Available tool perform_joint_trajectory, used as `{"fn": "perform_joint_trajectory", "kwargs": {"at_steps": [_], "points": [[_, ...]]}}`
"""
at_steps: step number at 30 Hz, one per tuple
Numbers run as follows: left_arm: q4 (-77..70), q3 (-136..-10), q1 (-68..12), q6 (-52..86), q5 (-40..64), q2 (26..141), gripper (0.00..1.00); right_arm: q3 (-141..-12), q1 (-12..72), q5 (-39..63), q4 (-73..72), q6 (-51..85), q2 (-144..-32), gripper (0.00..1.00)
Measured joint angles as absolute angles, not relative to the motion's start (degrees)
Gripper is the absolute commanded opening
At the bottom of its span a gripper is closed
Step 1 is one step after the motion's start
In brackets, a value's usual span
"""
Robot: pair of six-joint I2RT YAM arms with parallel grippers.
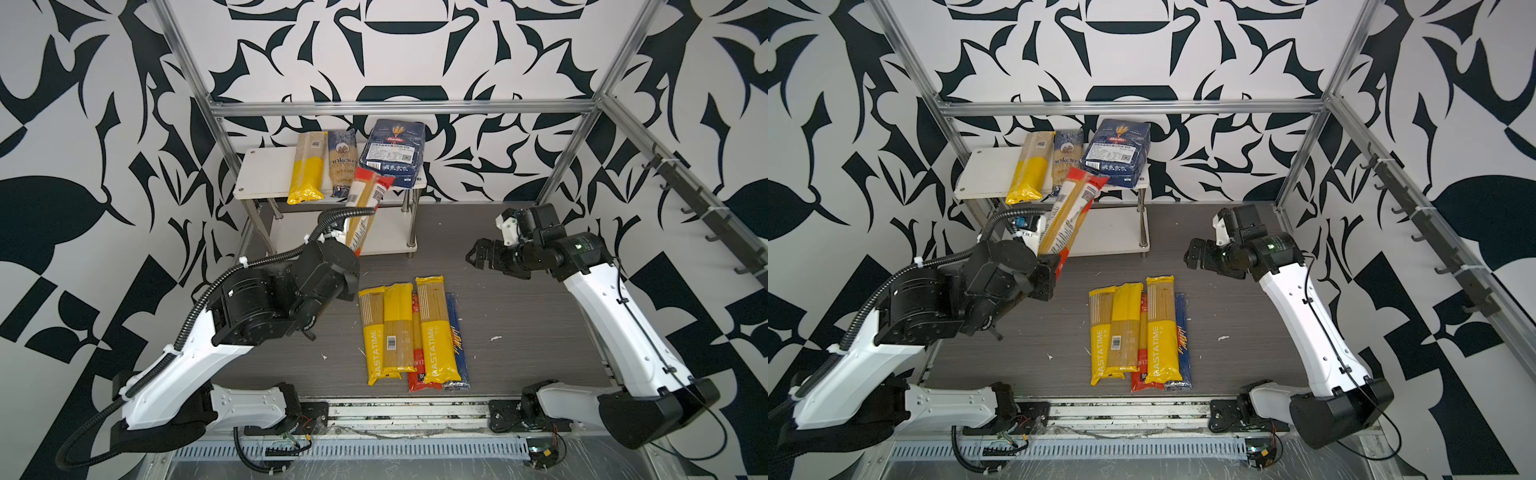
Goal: Arrange pasta packages on shelves
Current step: Place the pasta bag on the shelf.
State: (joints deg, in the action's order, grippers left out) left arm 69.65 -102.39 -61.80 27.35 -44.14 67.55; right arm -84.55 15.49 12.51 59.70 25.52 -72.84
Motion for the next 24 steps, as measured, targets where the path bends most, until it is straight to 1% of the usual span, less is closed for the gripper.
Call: {"fn": "perform_joint_trajectory", "kwargs": {"at_steps": [9, 17, 24], "points": [[68.8, -112.0, -47.1, 18.2, -37.9, 71.6, 0.0, -85.1, 13.9, 12.9, 59.2, 25.5, -74.0, 1.0], [66.4, -116.8, -26.8, 12.0, -25.5, 77.4, 0.0, -87.5, 12.8, 13.0, 58.8, 25.5, -76.1, 1.0], [65.8, -124.9, -14.0, 9.3, -15.8, 85.5, 0.0, -90.6, 12.5, 12.8, 58.8, 25.5, -78.5, 1.0]]}}
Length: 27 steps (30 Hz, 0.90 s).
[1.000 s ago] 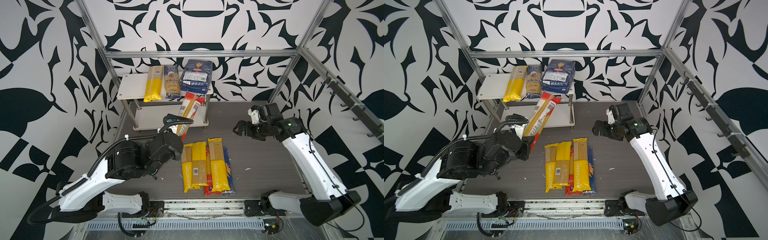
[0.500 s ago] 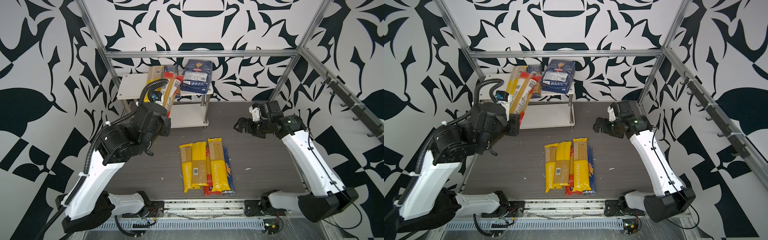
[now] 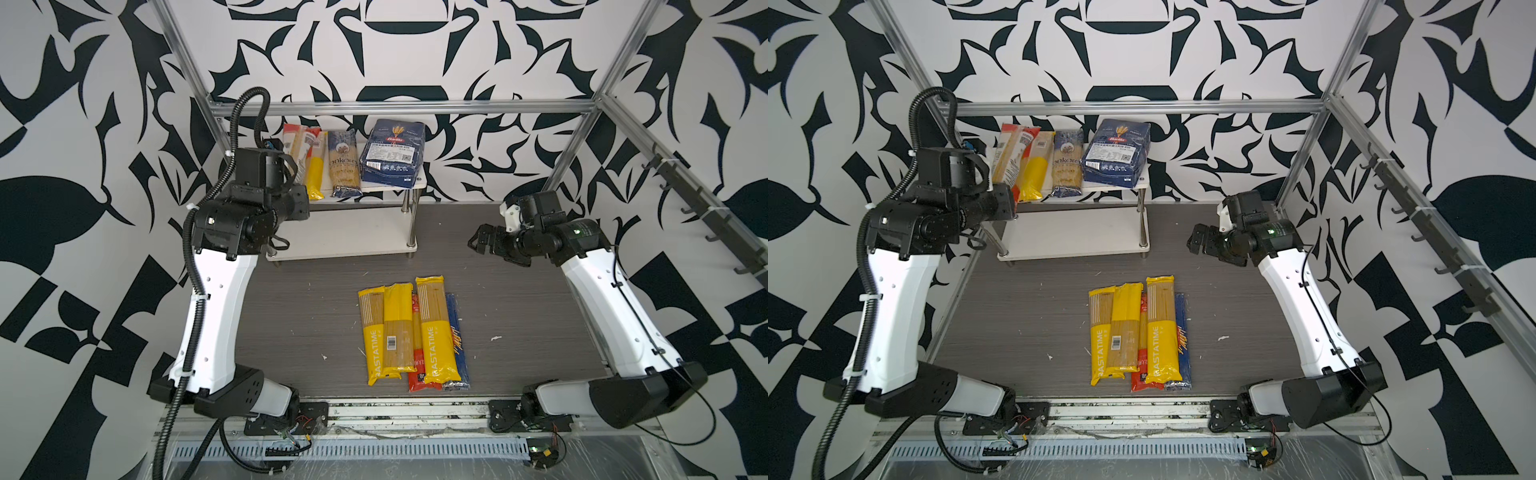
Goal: Arrange pasta packages on shelves
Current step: Place the pasta bag on the shelf.
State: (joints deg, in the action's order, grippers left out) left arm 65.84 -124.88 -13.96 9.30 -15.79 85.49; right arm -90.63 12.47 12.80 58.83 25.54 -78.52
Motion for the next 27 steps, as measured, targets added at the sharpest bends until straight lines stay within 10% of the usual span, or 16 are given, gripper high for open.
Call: {"fn": "perform_joint_trajectory", "kwargs": {"at_steps": [27], "points": [[61.6, -136.9, 7.6, 7.2, 6.7, 105.1, 0.0, -96.4, 11.8, 9.1, 58.5, 31.0, -86.7, 1.0]]}}
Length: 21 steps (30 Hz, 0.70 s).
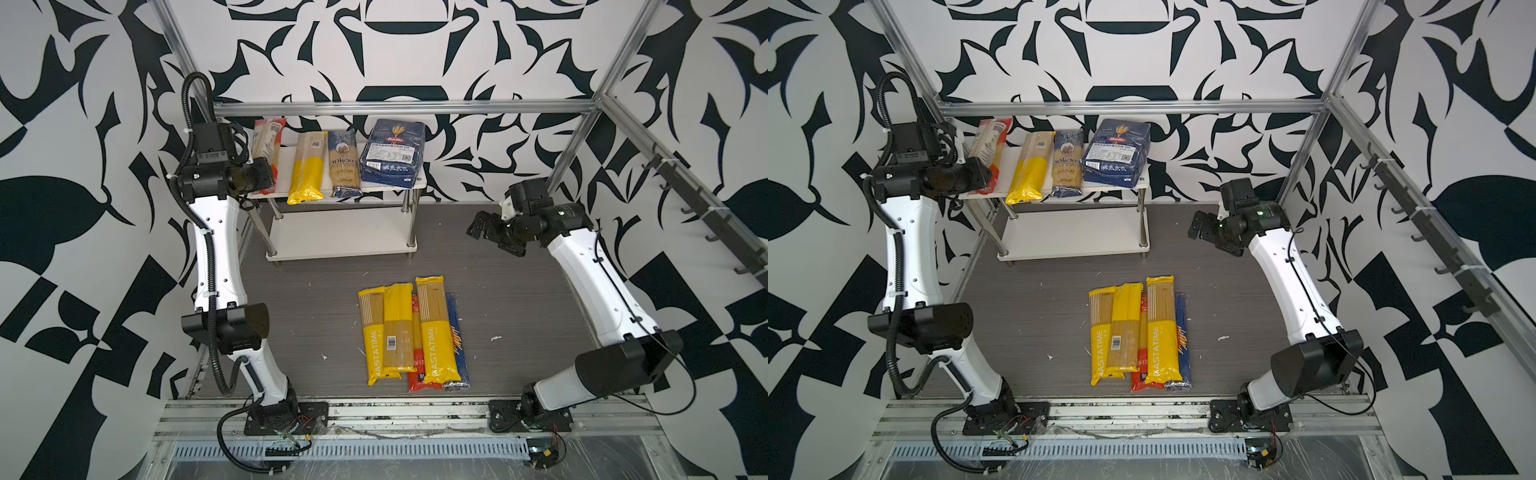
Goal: Arrange pasta packages on shelves
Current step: Place the pasta bag on the shelf.
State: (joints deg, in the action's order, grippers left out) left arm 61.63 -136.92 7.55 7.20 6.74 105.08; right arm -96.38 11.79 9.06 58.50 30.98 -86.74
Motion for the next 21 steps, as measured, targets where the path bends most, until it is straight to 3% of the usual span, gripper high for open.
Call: {"fn": "perform_joint_trajectory", "kwargs": {"at_steps": [1, 4, 7, 9, 12, 15, 21], "points": [[61.6, -136.9, 7.6, 7.2, 6.9, 105.1, 0.03, -96.4, 11.8, 9.0, 58.5, 31.1, -86.8, 1.0], [61.5, -136.9, 7.6, 6.9, 7.4, 105.1, 0.45, -96.4, 11.8, 8.9, 58.4, 31.5, -86.8, 1.0], [58.7, -136.9, 7.6, 6.7, 8.0, 105.1, 0.54, -96.5, 11.8, 8.9, 58.3, 31.6, -86.8, 1.0], [56.9, -137.0, 7.6, 6.2, 8.0, 104.8, 0.71, -96.6, 11.8, 8.9, 58.3, 31.7, -86.8, 1.0], [56.1, -137.0, 7.6, 6.1, 7.6, 104.4, 0.82, -96.6, 11.8, 8.8, 58.4, 31.7, -86.8, 1.0], [55.9, -137.0, 7.6, 6.4, 6.9, 103.7, 0.84, -96.6, 11.8, 8.7, 58.4, 31.7, -86.7, 1.0], [55.6, -135.1, 7.6, 7.6, 6.3, 99.7, 0.98, -96.6, 11.8, 8.8, 58.6, 31.4, -85.6, 1.0]]}}
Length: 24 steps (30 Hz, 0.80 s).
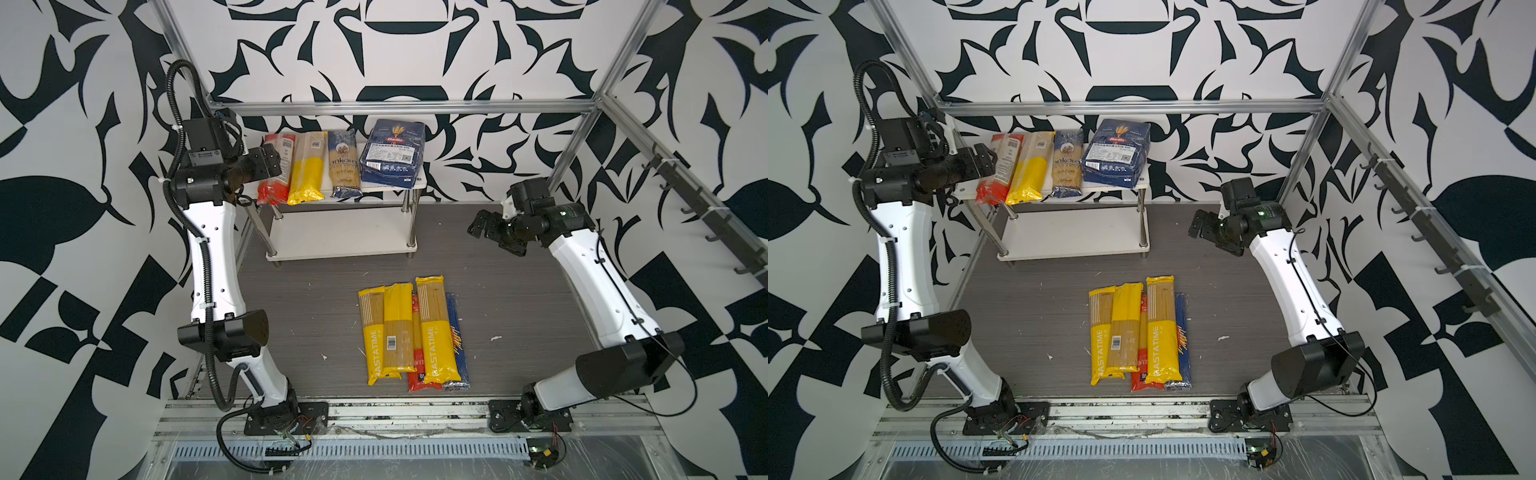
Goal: Arrange pasta packages on shelves
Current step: Place the pasta bag on the shelf, then pick up the pasta bag from the bottom-center of the table.
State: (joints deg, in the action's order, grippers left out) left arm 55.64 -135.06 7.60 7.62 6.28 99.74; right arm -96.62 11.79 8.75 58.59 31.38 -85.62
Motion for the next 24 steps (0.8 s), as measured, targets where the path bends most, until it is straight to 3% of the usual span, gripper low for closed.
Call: {"fn": "perform_joint_trajectory", "kwargs": {"at_steps": [15, 24], "points": [[55.1, -112.4, 6.6, 13.2, 8.0, 76.0, 0.98, -89.8, 11.8, 10.2, 60.2, 29.6, -75.9, 1.0], [51.3, -89.7, -8.6, 22.3, 3.5, 60.1, 1.0, -83.8, 11.8, 10.9, 63.2, 29.4, -69.6, 1.0]]}}
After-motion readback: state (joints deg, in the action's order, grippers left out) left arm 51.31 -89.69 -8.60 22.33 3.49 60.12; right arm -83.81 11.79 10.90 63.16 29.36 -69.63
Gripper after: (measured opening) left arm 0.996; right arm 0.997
